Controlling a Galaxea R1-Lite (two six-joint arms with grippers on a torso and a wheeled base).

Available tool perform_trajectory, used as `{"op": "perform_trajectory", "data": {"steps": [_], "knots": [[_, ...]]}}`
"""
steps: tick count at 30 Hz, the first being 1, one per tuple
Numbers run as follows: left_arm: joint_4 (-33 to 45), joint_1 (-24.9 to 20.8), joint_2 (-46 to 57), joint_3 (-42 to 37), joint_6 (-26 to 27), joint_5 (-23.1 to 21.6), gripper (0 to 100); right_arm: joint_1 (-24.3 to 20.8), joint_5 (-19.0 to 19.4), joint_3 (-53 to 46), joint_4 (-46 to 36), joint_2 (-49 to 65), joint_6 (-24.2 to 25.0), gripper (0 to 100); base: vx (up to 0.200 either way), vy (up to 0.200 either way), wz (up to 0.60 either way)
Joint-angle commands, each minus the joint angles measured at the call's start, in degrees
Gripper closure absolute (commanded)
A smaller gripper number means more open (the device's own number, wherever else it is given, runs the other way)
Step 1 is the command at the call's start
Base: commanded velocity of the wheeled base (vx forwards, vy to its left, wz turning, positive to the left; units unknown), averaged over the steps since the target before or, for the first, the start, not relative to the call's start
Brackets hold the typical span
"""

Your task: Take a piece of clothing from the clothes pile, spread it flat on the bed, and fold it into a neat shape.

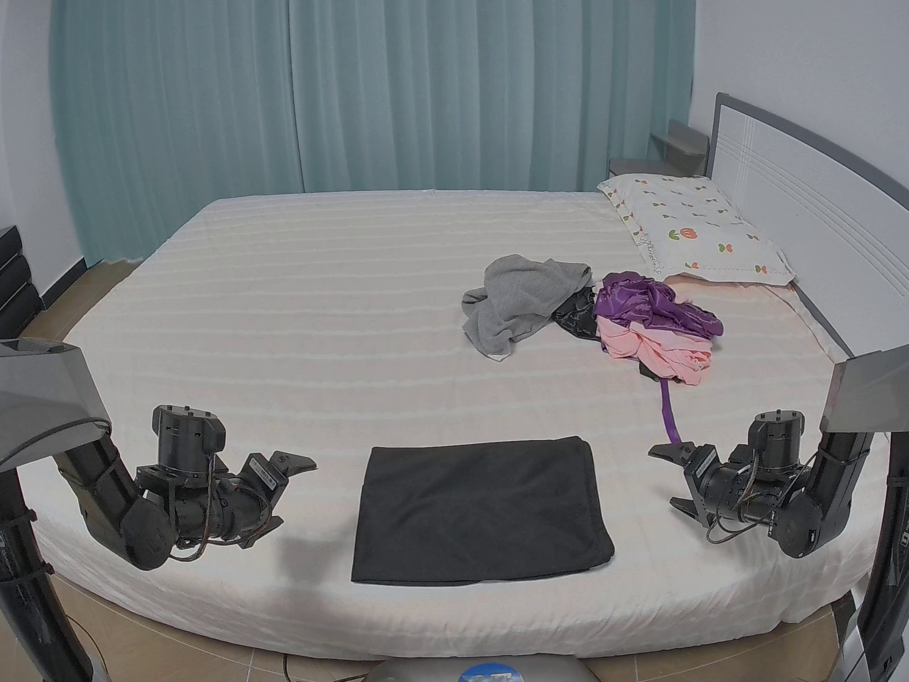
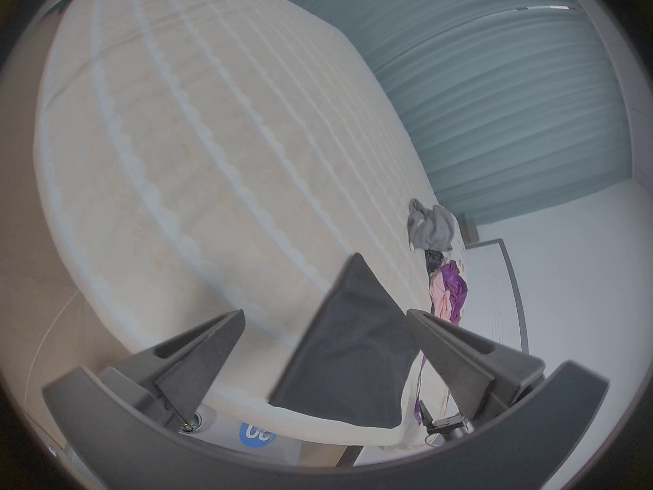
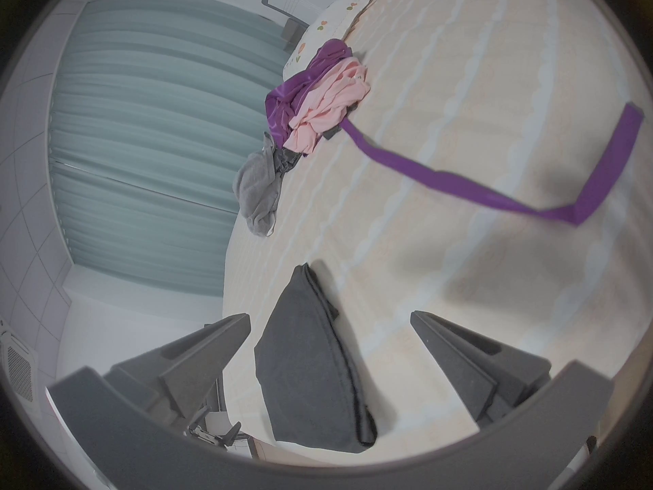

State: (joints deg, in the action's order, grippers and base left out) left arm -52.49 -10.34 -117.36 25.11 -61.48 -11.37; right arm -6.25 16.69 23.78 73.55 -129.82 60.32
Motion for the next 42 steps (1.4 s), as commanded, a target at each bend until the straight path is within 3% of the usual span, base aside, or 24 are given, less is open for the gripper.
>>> {"op": "perform_trajectory", "data": {"steps": [1,9,15,20,24,35,36,42], "knots": [[-0.2,-2.7,-0.9,1.8,1.1,0.2,0,-0.3,-0.1,-0.1,0.0,-0.4,-0.3,0,0.0,0.0,0.0],[-0.8,-4.2,-8.2,5.3,13.3,0.3,0,-0.3,-0.1,-0.6,1.0,-0.6,-0.3,0,0.0,0.0,0.0],[-0.9,-4.2,-13.1,9.1,16.3,0.8,0,-0.3,-0.1,-1.7,3.5,-1.4,-0.5,0,0.0,0.0,0.0],[-7.4,-4.3,-18.3,8.7,24.0,5.0,0,-0.4,0.0,-2.1,4.5,-1.9,-0.6,0,0.0,0.0,0.0],[-12.6,-4.3,-19.7,7.4,24.8,5.0,0,-0.5,0.0,-2.1,4.5,-1.9,-0.6,0,0.0,0.0,0.0],[-12.8,-4.4,-19.8,7.4,24.6,5.0,0,-0.5,-0.1,-2.1,4.5,-1.9,-0.6,0,0.0,0.0,0.0],[-12.8,-4.5,-19.8,7.5,24.6,5.0,100,-0.5,-0.1,-2.1,4.5,-1.9,-0.6,0,0.0,0.0,0.0],[-12.9,-4.6,-19.9,7.7,24.5,5.1,100,-0.5,-0.1,-2.1,4.5,-1.9,-0.6,0,0.0,0.0,0.0]]}}
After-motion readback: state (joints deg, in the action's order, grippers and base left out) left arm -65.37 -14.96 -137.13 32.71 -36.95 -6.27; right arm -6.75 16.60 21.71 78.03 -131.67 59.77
